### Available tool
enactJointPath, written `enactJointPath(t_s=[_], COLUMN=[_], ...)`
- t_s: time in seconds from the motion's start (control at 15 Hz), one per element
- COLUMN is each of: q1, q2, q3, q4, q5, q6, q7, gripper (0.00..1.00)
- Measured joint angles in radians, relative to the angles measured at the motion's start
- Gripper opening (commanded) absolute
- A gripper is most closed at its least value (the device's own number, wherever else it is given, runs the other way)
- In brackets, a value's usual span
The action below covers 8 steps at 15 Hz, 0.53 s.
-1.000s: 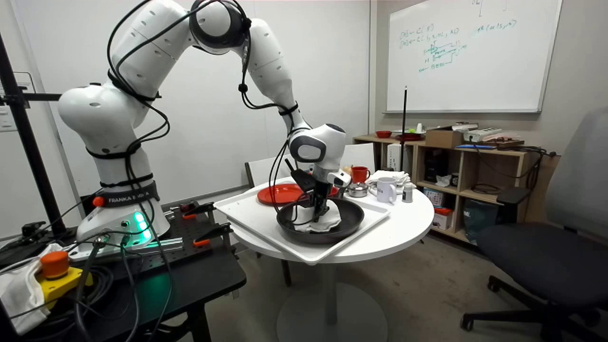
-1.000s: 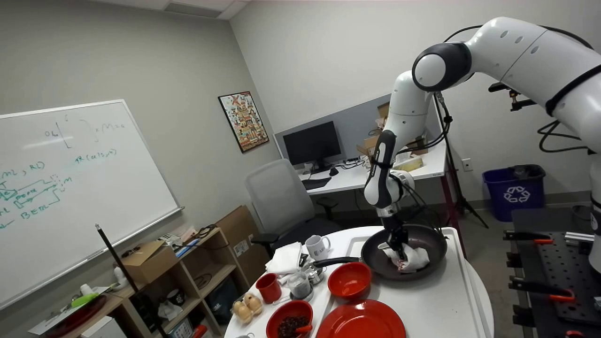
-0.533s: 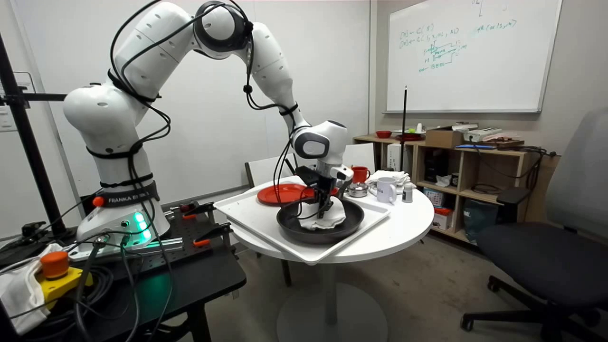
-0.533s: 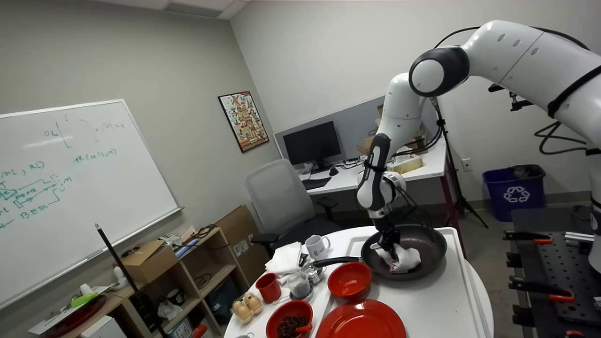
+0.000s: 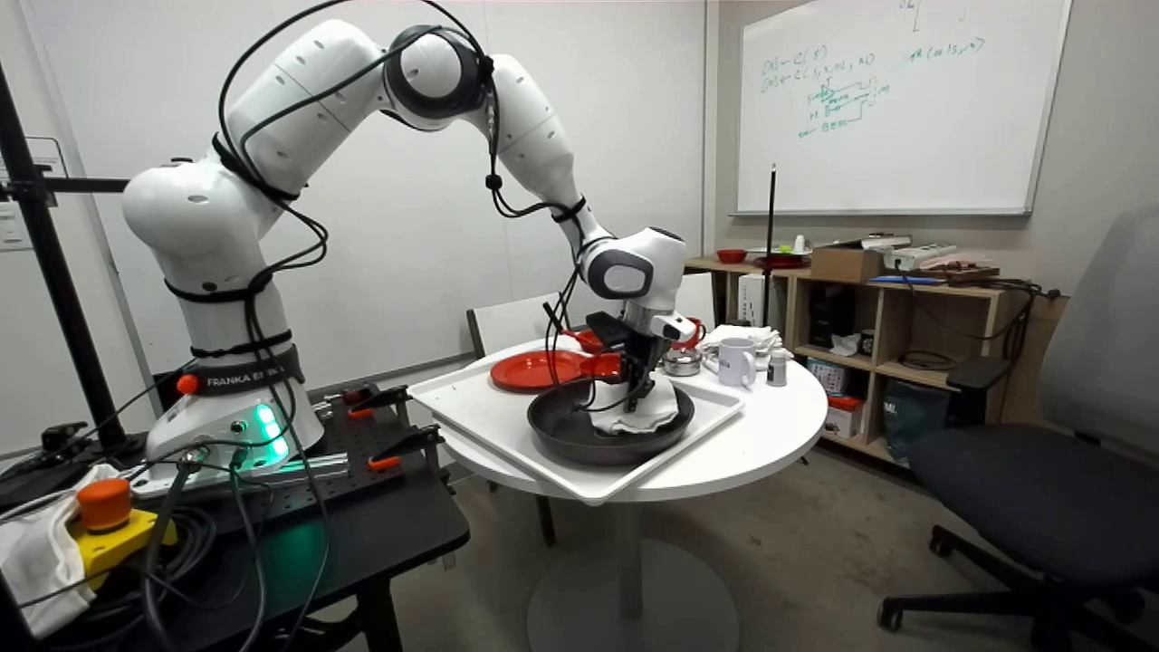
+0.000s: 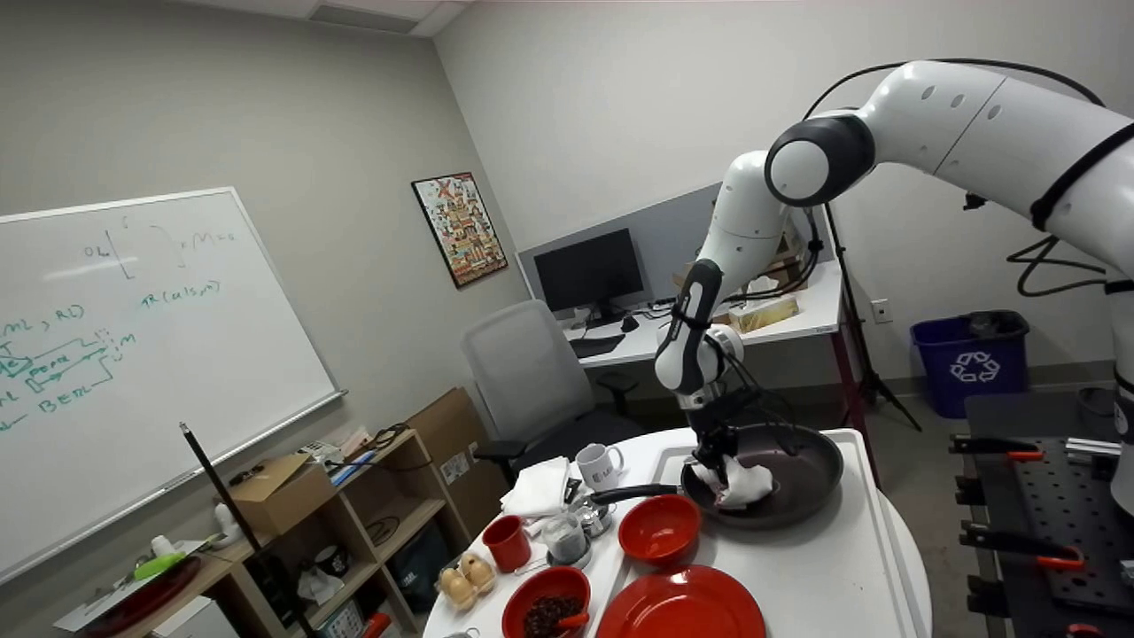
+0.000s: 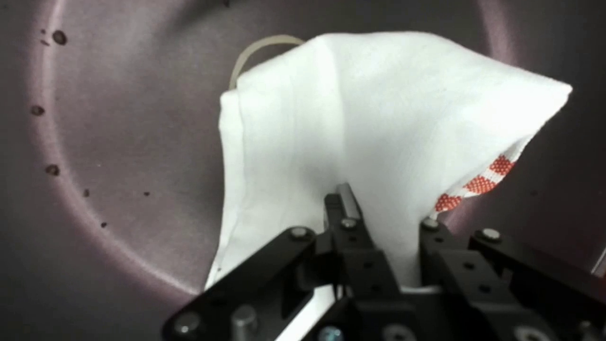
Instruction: Pick up the white towel from the tray, wipe the inside of the black pan and put the towel back on the tray.
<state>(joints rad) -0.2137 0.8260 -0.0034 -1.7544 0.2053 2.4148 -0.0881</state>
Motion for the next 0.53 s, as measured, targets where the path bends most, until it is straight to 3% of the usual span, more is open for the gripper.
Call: enactJointPath(t_s=[0.53], q1=[-0.023], q2=[0.103], q3=[-0.062], q4=[0.195], q5=[0.001], q6=[-0.113], q7=[0.083], gripper=[0.06])
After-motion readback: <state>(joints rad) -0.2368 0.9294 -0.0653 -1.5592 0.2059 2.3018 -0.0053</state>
